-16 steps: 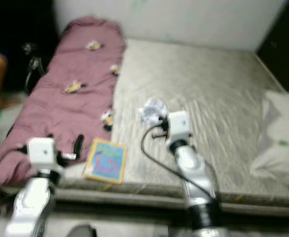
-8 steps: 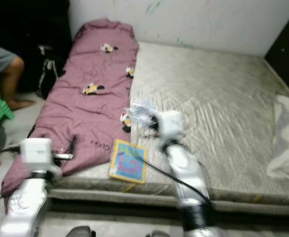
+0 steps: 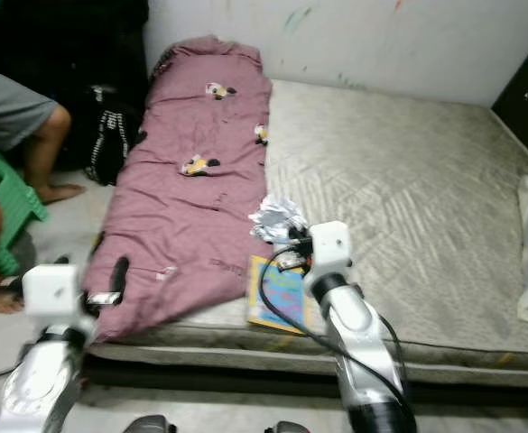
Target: Clean up the room
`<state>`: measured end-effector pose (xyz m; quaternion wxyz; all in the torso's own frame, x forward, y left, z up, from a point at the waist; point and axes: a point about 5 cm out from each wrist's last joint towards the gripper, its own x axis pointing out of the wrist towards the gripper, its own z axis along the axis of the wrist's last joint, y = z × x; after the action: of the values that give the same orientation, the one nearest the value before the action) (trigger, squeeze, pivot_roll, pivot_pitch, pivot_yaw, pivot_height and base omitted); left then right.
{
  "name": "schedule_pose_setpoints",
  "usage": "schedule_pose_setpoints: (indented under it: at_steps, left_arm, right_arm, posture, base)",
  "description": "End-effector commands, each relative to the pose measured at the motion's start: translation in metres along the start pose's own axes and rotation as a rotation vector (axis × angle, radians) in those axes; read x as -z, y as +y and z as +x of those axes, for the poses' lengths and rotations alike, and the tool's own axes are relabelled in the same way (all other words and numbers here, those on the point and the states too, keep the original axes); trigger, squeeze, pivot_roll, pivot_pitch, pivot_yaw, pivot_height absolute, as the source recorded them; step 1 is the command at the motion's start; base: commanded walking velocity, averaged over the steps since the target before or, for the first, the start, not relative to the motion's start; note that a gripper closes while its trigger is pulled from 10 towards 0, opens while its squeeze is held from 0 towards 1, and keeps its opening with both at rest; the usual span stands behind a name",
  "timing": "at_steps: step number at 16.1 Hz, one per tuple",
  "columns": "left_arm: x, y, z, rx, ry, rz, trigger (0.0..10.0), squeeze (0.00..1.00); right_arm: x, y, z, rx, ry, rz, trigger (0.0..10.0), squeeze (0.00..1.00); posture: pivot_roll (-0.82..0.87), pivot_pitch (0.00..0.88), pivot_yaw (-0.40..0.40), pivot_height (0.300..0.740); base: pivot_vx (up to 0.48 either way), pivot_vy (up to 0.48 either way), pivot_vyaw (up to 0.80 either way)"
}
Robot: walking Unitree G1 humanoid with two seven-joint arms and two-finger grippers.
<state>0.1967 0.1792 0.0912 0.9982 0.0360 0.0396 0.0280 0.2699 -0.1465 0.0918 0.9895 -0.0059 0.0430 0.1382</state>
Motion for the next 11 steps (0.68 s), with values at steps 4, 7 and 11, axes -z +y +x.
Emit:
schedule_pose_setpoints:
  at_steps: [4,7,11]
  left_arm:
    - [0.003,0.004,-0.004,-0.046,0.028,-0.010,10.0,0.00]
    - [-0.001,-0.001,-0.002,0.016,-0.009,-0.046,10.0,0.00]
    - [-0.001,-0.010,0.010,-0.014,-0.033,-0.050,10.0,0.00]
  right_arm:
    - [0.007,-0.019,-0.017,0.094,0.042,-0.077,10.0,0.00]
    - [0.003,-0.012,-0.011,0.070,0.049,-0.022,10.0,0.00]
    - [0.010,-0.009,0.002,0.052,0.080,-0.013,10.0,0.00]
  posture:
    - [0.05,0.000,-0.076,0.740]
    - [0.04,0.000,-0.080,0.740]
    - [0.08,0.000,-0.141,0.740]
  base:
    - [0.000,0.000,0.00]
    - [0.000,0.000,0.00]
    - [0.000,0.000,0.00]
